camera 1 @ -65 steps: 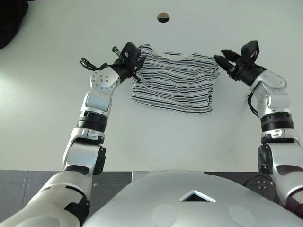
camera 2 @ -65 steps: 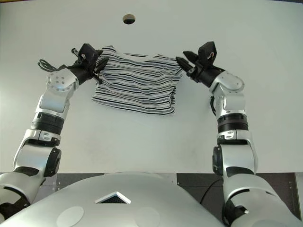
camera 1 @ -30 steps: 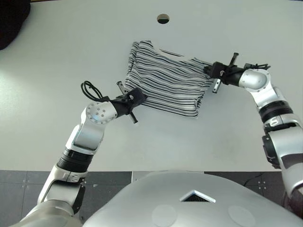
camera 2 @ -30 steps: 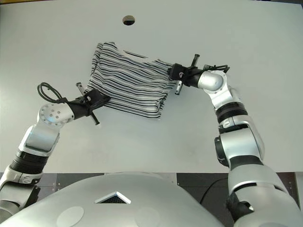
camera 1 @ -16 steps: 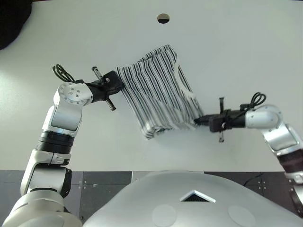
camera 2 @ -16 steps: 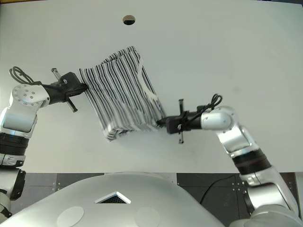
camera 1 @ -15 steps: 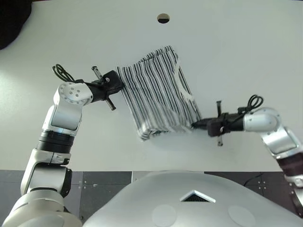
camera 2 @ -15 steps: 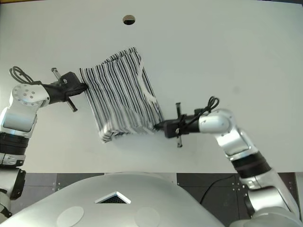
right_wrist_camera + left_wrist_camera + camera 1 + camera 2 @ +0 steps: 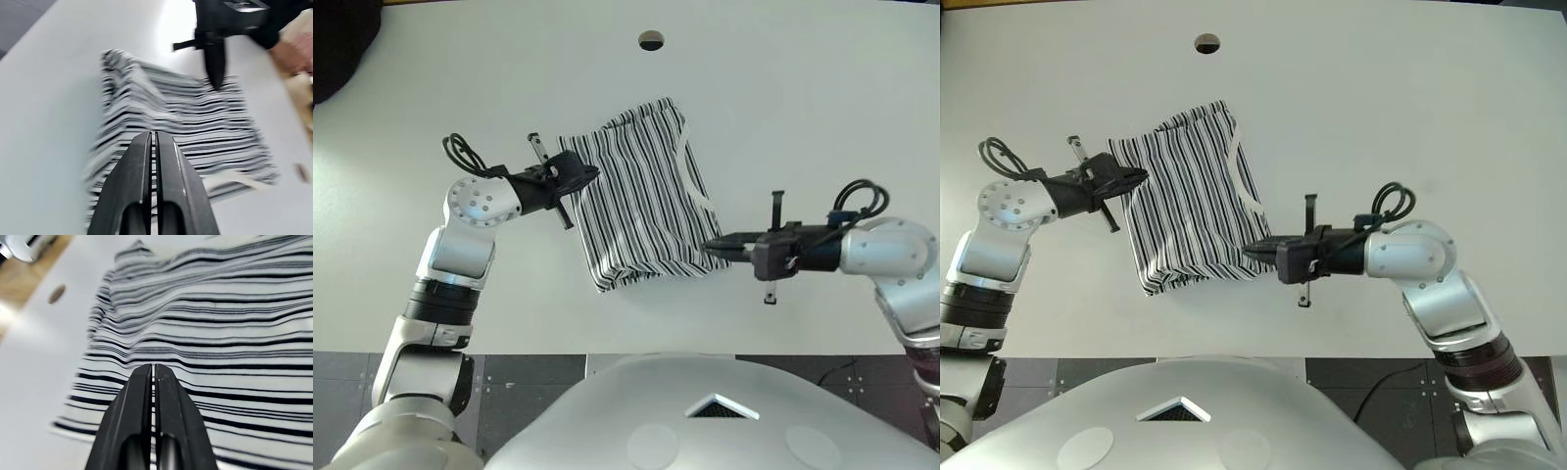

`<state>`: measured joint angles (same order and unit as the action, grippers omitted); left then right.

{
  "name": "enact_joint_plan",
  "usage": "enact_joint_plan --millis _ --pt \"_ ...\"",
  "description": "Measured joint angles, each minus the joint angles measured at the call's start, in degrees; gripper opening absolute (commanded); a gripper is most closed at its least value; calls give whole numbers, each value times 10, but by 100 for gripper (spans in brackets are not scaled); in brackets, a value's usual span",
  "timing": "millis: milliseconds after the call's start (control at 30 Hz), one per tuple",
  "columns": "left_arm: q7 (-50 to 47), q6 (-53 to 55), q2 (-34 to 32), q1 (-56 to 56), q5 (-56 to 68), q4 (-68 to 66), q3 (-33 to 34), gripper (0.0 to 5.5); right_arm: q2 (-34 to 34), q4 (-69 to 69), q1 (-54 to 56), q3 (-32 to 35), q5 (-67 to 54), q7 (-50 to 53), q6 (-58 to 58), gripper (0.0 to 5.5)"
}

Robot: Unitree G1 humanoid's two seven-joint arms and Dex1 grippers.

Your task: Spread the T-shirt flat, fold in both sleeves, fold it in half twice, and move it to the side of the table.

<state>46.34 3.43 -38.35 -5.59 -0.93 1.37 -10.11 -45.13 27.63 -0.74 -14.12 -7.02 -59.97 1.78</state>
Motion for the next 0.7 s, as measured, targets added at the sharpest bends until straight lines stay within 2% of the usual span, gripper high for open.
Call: enact_joint_plan --millis 133,233,467,567,633,700 --pt "21 1 -11 57 24 99 6 13 1 -47 24 5 18 9 18 13" --pt "44 -2 -22 115 19 161 -35 13 1 -118 30 -14 86 26 67 13" --pt "44 10 -7 180 -11 181 -114 13 14 -206 52 -18 119 50 123 13" --pt "67 -8 -45 195 -16 196 -118 13 7 -239 60 -23 180 80 162 13" --pt "90 -32 -98 217 -17 214 -115 13 -5 -268 63 -37 251 108 197 13" --pt "96 -46 -123 230 -16 221 -106 13 -5 -271 62 -46 262 114 216 13"
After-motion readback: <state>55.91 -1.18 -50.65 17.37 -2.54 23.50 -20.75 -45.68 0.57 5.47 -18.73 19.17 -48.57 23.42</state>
